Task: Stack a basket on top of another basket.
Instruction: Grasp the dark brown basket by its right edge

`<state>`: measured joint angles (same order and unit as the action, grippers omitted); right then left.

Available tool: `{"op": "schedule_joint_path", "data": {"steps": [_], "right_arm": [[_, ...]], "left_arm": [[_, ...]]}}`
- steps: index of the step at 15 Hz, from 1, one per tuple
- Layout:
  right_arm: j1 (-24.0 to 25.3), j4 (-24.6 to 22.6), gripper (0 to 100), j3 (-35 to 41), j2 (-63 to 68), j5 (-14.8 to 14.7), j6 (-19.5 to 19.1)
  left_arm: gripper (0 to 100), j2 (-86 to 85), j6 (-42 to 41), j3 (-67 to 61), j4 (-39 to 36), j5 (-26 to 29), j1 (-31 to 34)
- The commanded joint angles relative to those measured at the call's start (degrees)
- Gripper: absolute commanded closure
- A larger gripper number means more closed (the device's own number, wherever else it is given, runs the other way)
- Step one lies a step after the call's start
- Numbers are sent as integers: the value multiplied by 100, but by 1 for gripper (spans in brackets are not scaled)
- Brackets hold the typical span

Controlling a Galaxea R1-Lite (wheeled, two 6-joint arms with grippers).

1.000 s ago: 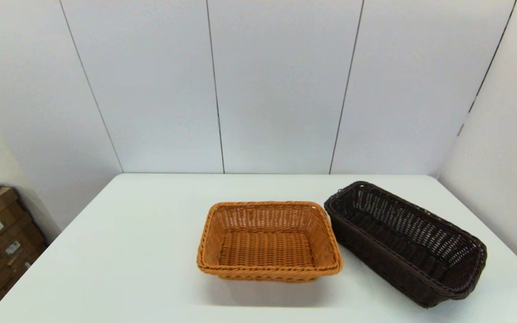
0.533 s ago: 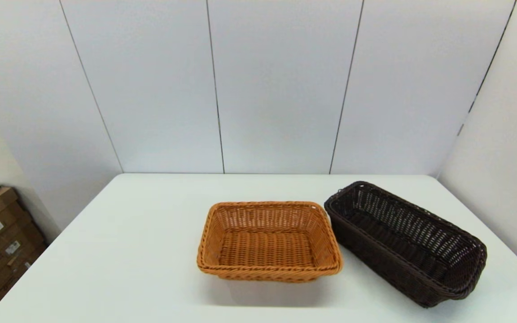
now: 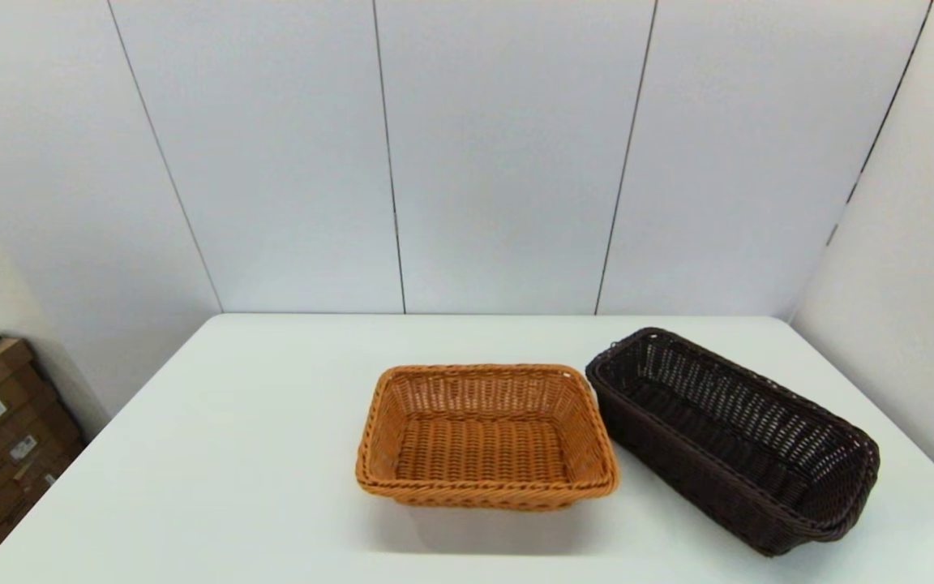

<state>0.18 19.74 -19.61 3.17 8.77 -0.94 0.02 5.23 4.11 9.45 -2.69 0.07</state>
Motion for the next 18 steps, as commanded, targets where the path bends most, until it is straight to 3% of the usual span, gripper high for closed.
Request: {"op": "schedule_joint_path", "data": {"steps": [1, 4, 6, 9, 15, 18], "right_arm": [[43, 180, 0, -807, 1643, -33, 199], [-9, 92, 0, -1518, 3759, -191, 840], [-106, 4, 0, -2046, 5106, -455, 1289], [-423, 48, 0, -2776, 6653, -516, 1931], [-968, 65, 0, -3593, 9237, -1087, 2502], [-968, 65, 0, -3497, 9790, -1334, 2810]], "left_arm": [[0, -11, 4, 2, 4, -3, 1], [0, -11, 4, 2, 4, -3, 1], [0, -11, 4, 2, 4, -3, 1], [0, -11, 4, 2, 4, -3, 1], [0, -11, 4, 2, 4, -3, 1], [0, -11, 4, 2, 4, -3, 1]]}}
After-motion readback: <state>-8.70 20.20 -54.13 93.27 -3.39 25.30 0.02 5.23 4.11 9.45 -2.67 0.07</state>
